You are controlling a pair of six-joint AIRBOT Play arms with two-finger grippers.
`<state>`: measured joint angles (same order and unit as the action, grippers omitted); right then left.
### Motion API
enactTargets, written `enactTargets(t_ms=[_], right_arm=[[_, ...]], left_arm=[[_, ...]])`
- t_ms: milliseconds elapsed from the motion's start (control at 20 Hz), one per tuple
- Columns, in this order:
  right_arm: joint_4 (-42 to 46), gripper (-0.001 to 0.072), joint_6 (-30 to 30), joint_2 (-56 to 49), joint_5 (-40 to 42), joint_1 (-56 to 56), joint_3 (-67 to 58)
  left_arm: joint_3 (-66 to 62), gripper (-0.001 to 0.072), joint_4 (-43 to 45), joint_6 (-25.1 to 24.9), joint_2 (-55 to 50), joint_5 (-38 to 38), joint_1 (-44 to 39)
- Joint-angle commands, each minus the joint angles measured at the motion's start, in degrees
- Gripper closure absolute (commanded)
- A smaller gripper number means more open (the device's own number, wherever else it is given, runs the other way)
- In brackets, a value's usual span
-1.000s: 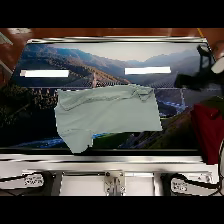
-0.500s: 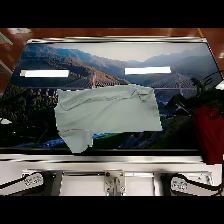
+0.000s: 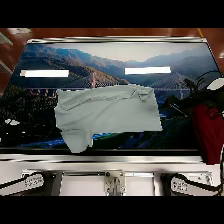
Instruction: Fold the shirts.
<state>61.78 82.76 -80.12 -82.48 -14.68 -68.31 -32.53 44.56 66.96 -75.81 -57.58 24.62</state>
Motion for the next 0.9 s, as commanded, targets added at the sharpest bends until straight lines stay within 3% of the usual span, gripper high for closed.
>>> enactTargets(t_ms=[0, 350, 550, 850], right_arm=[[8.37, 0.0024, 2.75, -0.20, -1.03, 0.07, 0.52], [6.60, 0.0025, 1.73, -0.96, 3.15, -6.05, 12.85], [0.57, 0.0026, 1.62, -3.13, 10.29, -6.14, 16.20], [-6.82, 0.0026, -0.13, -9.20, 14.64, -4.98, 16.37]], left_arm=[[-0.66, 0.0674, -1.05, -0.66, -0.07, 0.52, -1.14], [-4.31, 0.0674, -1.07, -2.49, 0.98, -5.75, -1.18], [-4.74, 0.0674, -1.09, -4.15, 2.51, -6.60, -1.18], [-5.03, 0.0674, -1.09, -4.13, 5.86, -6.60, -1.14]])
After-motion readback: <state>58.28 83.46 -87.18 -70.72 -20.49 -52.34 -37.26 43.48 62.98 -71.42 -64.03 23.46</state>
